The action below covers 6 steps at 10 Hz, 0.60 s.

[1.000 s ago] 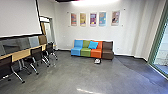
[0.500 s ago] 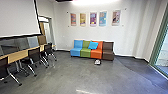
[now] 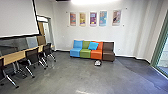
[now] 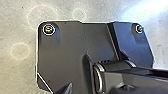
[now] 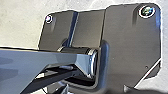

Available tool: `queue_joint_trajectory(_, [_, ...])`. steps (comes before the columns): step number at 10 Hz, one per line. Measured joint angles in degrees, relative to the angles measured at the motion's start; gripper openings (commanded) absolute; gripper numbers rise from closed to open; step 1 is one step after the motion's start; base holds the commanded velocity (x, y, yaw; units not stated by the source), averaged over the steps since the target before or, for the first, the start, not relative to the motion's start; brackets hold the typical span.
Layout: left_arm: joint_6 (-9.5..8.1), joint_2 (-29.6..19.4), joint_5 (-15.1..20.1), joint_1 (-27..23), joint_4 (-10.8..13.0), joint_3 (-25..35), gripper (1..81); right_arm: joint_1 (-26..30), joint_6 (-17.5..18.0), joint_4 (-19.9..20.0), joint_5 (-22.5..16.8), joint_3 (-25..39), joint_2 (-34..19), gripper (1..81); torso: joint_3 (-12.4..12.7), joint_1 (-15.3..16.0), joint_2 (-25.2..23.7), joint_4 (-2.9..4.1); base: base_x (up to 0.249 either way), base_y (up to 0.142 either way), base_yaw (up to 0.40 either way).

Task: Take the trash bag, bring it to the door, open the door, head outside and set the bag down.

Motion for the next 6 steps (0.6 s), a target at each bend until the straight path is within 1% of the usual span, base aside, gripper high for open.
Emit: queue_joint_trajectory(6, [0.0,0.0,0.0,0.0,0.0,0.0,81.1,0.0,0.0,0.0,0.0,0.0,0.2,81.1,0.0,0.0,0.0,0.0,0.165,0.0,0.0])
